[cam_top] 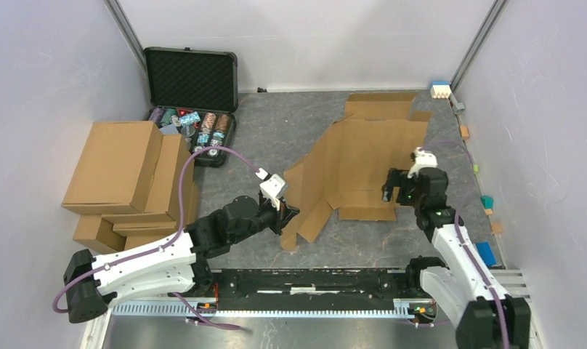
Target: Fold the paper box
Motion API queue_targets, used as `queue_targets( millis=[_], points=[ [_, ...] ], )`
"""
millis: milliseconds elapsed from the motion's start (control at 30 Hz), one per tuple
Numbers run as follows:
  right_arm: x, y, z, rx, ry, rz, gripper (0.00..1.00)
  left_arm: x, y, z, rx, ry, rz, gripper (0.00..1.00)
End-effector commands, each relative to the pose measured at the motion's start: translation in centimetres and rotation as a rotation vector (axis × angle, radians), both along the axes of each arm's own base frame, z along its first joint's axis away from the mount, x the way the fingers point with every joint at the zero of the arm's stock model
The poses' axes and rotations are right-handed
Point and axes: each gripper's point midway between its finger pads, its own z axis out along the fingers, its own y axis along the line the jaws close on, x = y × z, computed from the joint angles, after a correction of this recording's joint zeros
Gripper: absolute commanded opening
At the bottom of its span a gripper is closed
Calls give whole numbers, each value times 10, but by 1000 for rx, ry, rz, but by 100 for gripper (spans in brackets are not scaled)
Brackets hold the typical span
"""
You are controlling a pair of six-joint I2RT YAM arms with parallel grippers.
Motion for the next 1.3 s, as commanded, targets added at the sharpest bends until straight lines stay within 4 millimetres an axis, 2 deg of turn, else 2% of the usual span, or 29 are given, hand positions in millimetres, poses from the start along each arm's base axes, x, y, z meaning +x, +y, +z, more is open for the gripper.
queue_targets(
  millis=[0, 133, 233, 367, 467, 533, 633, 933, 1233, 1267],
  points=[
    [9, -44, -14, 133, 16, -191, 98, -6, 9, -20, 91, -1, -23, 2],
    [5, -70, -39, 220, 42, -317, 98, -5, 10, -18, 86, -7, -15, 2],
    [7, -78, -47, 260, 33, -343, 98, -6, 10, -15, 75, -9, -17, 2],
    [14, -64, -55, 339, 55, -287, 98, -5, 10, -14, 73, -13, -13, 2],
    [9, -47, -70, 432, 104, -250, 95, -3, 13, -13, 71, -21, 6, 2],
    [4, -35, -71, 490, 110, -217, 91, -2, 14, -12, 71, -29, 15, 2],
    [0, -28, -66, 512, 99, -189, 87, -1, 16, -13, 71, -33, 23, 2],
    [-12, 1, -42, 617, 59, -52, 54, 2, 10, -16, 60, -52, 23, 2],
    [-21, 17, -31, 683, 49, 34, 40, 0, 11, -19, 61, -51, 18, 2],
    [-21, 19, -30, 693, 45, 41, 38, 0, 9, -14, 40, -60, 15, 2]
  ],
)
